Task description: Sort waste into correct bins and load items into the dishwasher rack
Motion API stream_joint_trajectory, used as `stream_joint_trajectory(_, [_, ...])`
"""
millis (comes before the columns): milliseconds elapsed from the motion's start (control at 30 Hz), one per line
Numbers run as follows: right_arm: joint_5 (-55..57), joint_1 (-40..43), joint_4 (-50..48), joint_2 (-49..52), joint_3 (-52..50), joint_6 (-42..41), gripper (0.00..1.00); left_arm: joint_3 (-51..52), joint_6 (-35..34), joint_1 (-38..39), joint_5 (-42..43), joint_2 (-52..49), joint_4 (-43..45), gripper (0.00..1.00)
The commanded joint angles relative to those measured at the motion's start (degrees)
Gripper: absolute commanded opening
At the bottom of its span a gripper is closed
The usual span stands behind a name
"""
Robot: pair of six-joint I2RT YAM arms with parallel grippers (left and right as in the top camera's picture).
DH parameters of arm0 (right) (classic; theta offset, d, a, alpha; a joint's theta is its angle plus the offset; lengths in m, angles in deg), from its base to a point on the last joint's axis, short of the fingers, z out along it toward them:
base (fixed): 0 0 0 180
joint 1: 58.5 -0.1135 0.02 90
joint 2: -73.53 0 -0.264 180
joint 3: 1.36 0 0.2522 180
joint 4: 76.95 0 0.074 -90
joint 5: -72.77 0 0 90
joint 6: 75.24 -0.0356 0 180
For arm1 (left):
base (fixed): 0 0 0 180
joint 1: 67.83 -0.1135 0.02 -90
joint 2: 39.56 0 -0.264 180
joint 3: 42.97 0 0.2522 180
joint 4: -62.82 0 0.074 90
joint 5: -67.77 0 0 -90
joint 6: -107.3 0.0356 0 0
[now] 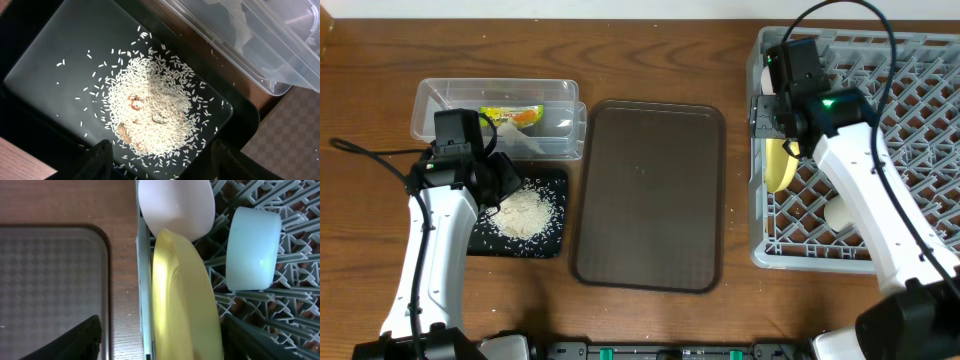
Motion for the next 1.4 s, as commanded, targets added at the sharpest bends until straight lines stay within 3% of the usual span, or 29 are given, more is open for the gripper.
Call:
stream_joint_trajectory(0, [-0.3, 2.5, 0.1, -4.9, 0.3, -1.9, 0.79, -0.4, -0.5, -0.2, -0.3, 0.2, -0.1, 0.66])
stream_joint_trajectory(167, [-1.7, 7.0, 1.4, -7.2, 0.3, -1.9, 0.83, -0.4, -0.5, -0.2, -0.2, 0.2, -0.2, 0.66])
stream_joint_trajectory(300, [-9.1, 11.3, 2.5, -7.6, 0.3, -1.6, 0.9, -0.4, -0.5, -0.2, -0.3, 0.2, -0.2, 0.66])
stream_joint_trajectory(433, [-18.8, 14.6, 3.1, -7.4, 0.3, 3.8, 0.92, -0.4, 1.4, -0.2, -0.2, 0.1, -0.2, 0.66])
stream_joint_trajectory(600, [-20.8, 15.0, 10.1, -7.4, 0.3, 6.0, 0.97, -0.4, 7.8, 0.2, 9.7, 0.0, -0.7, 0.66])
stream_joint_trajectory(700, [-22.1, 14.9, 15.8, -7.4, 0.1, 7.6, 0.99, -0.4, 8.3, 1.4, 12.0, 0.0, -3.5, 0.67])
stream_joint_trajectory(733, [-22.1, 14.8, 17.0, -7.5, 0.0, 7.6, 0.99, -0.4, 8.4, 2.2, 12.0, 0.0, -5.2, 0.74])
stream_joint_trajectory(933, [-22.1, 14.7, 20.3, -10.0, -2.5, 8.3, 0.99, -0.4, 10.7, 8.6, 11.9, 0.0, -17.2, 0.78])
stream_joint_trajectory(1167, [-22.3, 13.2, 16.8, -21.1, -13.4, 8.7, 0.99, -0.4, 10.6, 16.0, 11.1, 1.3, -28.2, 0.79])
stream_joint_trajectory(1267, [-22.9, 12.0, 12.1, -28.2, -21.6, 8.5, 0.99, 0.0, 10.2, 19.2, 10.7, 5.2, -27.9, 0.79])
stream_joint_trajectory(1367, [-23.0, 10.5, 7.1, -36.0, -29.8, 8.5, 0.99, 1.1, 7.0, 23.2, 3.5, 12.7, -25.1, 0.79])
